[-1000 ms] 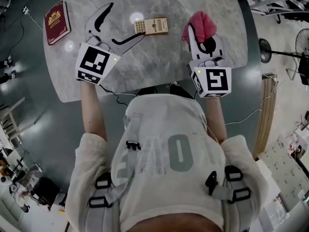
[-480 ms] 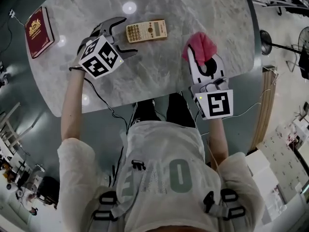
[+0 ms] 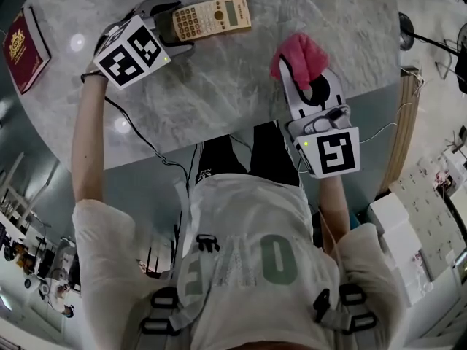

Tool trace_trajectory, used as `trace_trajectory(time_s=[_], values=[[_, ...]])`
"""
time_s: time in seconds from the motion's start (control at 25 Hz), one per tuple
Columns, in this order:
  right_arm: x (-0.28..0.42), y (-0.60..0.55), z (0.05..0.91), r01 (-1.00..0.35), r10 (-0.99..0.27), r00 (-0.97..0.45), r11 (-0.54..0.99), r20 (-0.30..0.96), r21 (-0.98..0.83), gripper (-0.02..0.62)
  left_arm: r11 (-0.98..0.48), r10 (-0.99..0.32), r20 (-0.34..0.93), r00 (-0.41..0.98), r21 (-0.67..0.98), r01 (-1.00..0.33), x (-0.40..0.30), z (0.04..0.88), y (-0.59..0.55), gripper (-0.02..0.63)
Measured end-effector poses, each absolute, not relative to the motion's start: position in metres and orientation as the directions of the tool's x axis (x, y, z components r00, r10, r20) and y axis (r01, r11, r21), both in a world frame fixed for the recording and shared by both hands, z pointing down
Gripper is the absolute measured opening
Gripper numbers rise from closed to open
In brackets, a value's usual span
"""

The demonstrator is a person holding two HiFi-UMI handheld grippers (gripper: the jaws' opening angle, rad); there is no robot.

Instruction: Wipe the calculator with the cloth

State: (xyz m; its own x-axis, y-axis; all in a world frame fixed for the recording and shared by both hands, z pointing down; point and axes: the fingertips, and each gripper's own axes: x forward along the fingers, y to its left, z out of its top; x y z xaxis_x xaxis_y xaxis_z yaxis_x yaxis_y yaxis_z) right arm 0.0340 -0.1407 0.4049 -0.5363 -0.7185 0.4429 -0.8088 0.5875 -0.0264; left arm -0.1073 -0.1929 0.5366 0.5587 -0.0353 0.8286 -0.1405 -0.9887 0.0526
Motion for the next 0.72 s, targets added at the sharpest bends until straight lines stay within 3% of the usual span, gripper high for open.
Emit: trace_trajectory(time_s=[0.2, 0.72], values=[[0.027, -0.143, 0.404, -0.8, -0.712, -0.55, 0.599, 0.436, -0.033, 0.056, -0.986, -0.006, 0.829, 0.559, 0.088, -0.142, -0.107, 0.54, -0.192, 0.362], [0.014, -0.152, 0.4, -0.774, -0.702, -0.577, 0.633, 0.418, -0.007, 0.055, -0.989, -0.007, 0.821, 0.571, 0.079, -0.126, -0.107, 0.539, -0.191, 0.357]])
